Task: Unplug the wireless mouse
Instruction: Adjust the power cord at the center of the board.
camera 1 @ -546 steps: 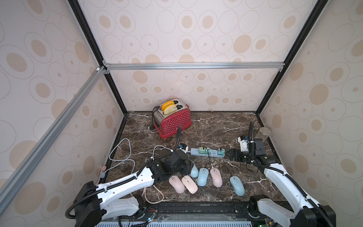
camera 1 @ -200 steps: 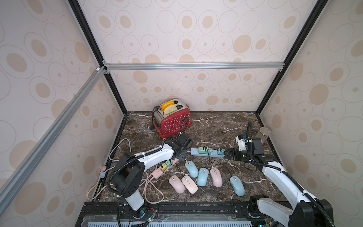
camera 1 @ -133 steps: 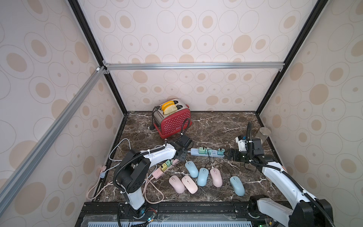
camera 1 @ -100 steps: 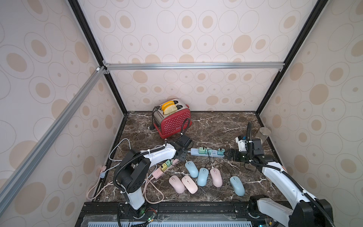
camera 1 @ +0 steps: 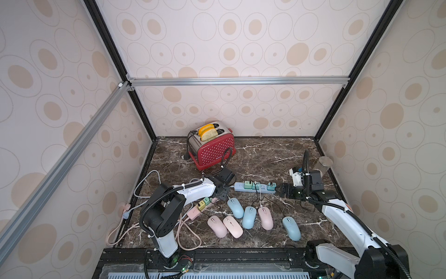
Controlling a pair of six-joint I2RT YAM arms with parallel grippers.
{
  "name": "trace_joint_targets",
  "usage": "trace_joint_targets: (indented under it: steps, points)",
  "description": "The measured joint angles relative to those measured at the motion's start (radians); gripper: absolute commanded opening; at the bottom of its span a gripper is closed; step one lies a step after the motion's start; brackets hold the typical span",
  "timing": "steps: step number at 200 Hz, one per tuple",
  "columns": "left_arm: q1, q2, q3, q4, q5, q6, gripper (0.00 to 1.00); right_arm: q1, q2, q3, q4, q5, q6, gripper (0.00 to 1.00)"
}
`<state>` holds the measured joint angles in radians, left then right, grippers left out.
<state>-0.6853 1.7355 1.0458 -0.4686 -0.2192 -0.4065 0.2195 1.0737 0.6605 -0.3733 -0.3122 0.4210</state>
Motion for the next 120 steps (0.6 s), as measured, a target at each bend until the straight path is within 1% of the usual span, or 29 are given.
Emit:
trace_joint_targets:
  steps: [44, 120]
  points:
    - [-0.013, 0.01, 0.0, 0.005, -0.032, 0.016, 0.56, 0.0, -0.001, 0.0, -0.001, 0.001, 0.0, 0.9]
    - [-0.034, 0.079, 0.076, -0.061, -0.091, 0.076, 0.51, 0.0, -0.002, -0.003, 0.0, 0.005, 0.0, 0.9]
